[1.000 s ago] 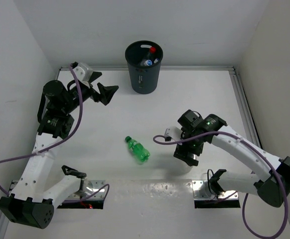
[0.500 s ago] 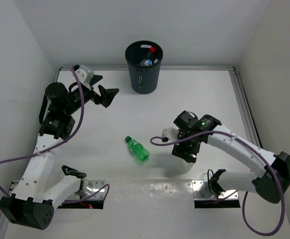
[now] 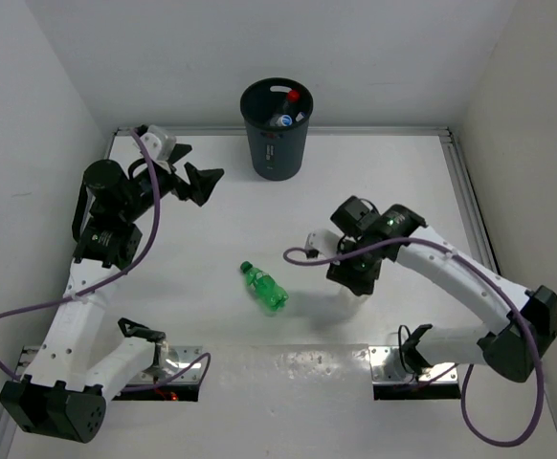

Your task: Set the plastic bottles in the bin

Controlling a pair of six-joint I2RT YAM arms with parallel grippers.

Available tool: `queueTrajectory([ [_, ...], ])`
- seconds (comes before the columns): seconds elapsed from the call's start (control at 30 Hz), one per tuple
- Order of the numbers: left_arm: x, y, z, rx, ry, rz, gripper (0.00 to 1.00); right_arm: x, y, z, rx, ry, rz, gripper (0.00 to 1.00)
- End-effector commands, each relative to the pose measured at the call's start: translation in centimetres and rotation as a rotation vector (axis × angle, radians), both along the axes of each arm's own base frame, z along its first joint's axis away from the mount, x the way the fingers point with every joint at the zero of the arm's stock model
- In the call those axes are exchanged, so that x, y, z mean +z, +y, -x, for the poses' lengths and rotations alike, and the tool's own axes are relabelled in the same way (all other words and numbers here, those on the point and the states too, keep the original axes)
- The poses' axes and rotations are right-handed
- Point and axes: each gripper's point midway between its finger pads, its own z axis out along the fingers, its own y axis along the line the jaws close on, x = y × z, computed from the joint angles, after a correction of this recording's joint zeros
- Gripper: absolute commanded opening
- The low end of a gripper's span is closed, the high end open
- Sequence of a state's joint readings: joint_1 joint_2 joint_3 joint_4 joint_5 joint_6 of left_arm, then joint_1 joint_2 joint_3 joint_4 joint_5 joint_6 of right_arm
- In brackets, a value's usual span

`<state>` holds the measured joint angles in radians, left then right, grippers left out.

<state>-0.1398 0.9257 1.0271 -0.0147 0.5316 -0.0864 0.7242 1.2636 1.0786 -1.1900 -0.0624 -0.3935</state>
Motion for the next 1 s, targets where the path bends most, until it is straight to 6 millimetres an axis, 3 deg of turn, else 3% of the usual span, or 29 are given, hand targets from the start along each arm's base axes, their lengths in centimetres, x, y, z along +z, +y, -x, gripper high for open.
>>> queueTrajectory([
  [0.0,1.3,0.4,0.3,0.007,-0.057,0.009,1.00,6.4,3.0,-5.3,-0.048,-0.173,-0.157,0.12],
  [0.07,1.2,0.4,0.0,0.007,-0.055,0.009,1.00,7.9,3.8,-7.7,-0.108,-0.196,-0.205,0.09],
  [0.1,1.2,0.3,0.0,0.006,-0.050,0.016,1.00,12.2,5.6,-10.6,-0.135,-0.310,-0.312,0.08],
  [0.13,1.2,0.3,0.0,0.006,-0.050,0.016,1.00,13.6,6.2,-11.7,-0.152,-0.346,-0.350,0.04],
  [0.2,1.1,0.6,-0.3,0.015,-0.050,0.016,1.00,19.0,7.8,-16.1,-0.237,-0.469,-0.502,0.00],
  [0.23,1.1,0.6,-0.3,0.015,-0.050,0.016,1.00,21.2,8.4,-17.2,-0.230,-0.538,-0.558,0.00],
  [0.33,1.3,0.8,-0.7,0.023,-0.056,0.027,1.00,27.5,8.8,-21.7,-0.290,-0.724,-0.721,0.00],
  [0.4,1.4,0.7,-0.9,0.021,-0.052,0.041,1.00,28.6,8.6,-23.8,-0.351,-0.767,-0.777,0.00],
  [0.43,1.0,0.5,-1.1,0.011,-0.041,0.047,1.00,30.9,8.9,-25.7,-0.371,-0.854,-0.866,0.00],
  [0.47,1.0,0.5,-1.1,0.010,-0.035,0.054,1.00,31.2,8.5,-26.8,-0.393,-0.878,-0.887,0.00],
  [0.5,1.2,0.5,-1.1,0.010,-0.044,0.055,1.00,32.9,8.2,-28.0,-0.403,-0.943,-0.940,0.00],
  [0.57,0.5,0.4,-1.7,0.010,-0.023,0.053,1.00,33.4,8.8,-29.7,-0.421,-0.952,-1.023,0.00],
  [0.6,0.7,0.4,-1.7,0.009,-0.024,0.063,1.00,33.0,8.7,-31.8,-0.437,-0.974,-1.034,0.00],
  [0.63,0.4,0.7,-2.1,0.018,-0.016,0.063,1.00,34.0,9.0,-32.5,-0.445,-0.989,-1.074,0.00],
  [0.67,0.4,0.7,-2.1,0.018,-0.016,0.063,1.00,32.8,9.2,-34.9,-0.461,-0.987,-1.066,0.00],
  [0.7,0.1,0.7,-2.3,0.019,-0.007,0.062,1.00,32.5,9.3,-35.6,-0.459,-0.986,-1.062,0.00],
  [0.77,-0.1,0.6,-2.4,0.018,-0.002,0.069,1.00,34.6,9.2,-36.7,-0.475,-1.008,-1.121,0.00],
  [0.8,-0.1,0.9,-2.5,0.027,-0.003,0.069,1.00,32.2,10.1,-38.5,-0.486,-0.977,-1.109,0.00],
  [0.83,-0.4,0.9,-2.7,0.027,0.006,0.068,1.00,33.8,9.9,-38.9,-0.472,-1.023,-1.135,0.00],
  [0.93,-0.8,0.9,-2.8,0.028,0.016,0.067,1.00,29.7,10.9,-42.1,-0.495,-0.985,-1.098,0.00],
  [0.97,-1.3,1.2,-3.1,0.037,0.034,0.065,1.00,30.5,10.8,-42.4,-0.495,-1.001,-1.111,0.01],
])
